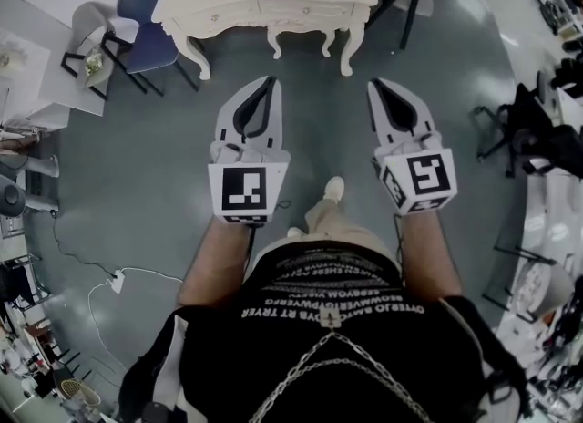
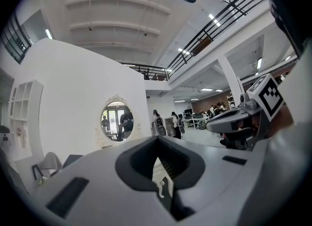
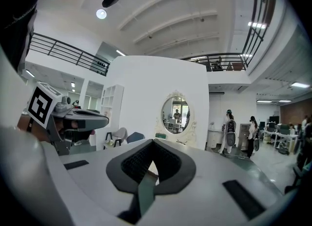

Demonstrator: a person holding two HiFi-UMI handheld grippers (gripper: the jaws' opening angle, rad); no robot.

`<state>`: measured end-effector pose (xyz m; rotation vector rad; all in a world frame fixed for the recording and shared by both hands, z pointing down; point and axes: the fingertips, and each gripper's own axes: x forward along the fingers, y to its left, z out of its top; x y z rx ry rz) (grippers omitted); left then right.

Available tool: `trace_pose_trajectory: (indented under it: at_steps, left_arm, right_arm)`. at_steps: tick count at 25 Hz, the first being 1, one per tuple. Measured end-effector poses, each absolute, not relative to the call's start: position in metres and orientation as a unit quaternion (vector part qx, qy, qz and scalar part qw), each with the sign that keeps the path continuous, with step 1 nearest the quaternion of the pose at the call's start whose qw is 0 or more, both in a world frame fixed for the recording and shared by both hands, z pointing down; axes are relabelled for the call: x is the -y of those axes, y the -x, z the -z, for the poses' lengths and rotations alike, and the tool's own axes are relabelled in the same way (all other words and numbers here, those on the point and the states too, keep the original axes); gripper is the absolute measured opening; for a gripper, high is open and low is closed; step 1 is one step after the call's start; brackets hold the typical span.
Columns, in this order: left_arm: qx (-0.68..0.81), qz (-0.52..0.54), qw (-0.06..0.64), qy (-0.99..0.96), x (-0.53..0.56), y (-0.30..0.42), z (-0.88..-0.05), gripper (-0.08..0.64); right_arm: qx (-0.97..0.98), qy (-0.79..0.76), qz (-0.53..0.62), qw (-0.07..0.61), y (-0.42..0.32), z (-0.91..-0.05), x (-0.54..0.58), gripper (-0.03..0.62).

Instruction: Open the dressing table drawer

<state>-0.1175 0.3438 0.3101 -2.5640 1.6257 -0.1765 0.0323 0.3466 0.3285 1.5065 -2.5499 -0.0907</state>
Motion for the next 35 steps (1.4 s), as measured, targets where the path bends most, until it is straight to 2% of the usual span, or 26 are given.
trace_pose_trajectory:
  at_steps: [8, 26, 35]
  left_arm:
    - [-0.535, 0.056, 0.035, 0.842, -0.292, 0.085, -0.309, 0.003]
    - [-0.558, 0.079, 0.055, 0.824, -0.165, 0.026, -0.300, 0.003]
    - [-0.562, 0.076, 0.039, 0.823, -0.139, -0.001, -0.308, 0.003]
  right_arm:
    - [0.862, -0.498, 0.030, 0.089, -0.061, -0.324, -0.298, 0.002]
    - [0.881, -0.466, 0.027, 0.078, -0.119, -0.321, -0.163, 0.002]
    - [0.883, -0.462, 0.011, 0.079, -0.142, -0.330, -0.132, 0.002]
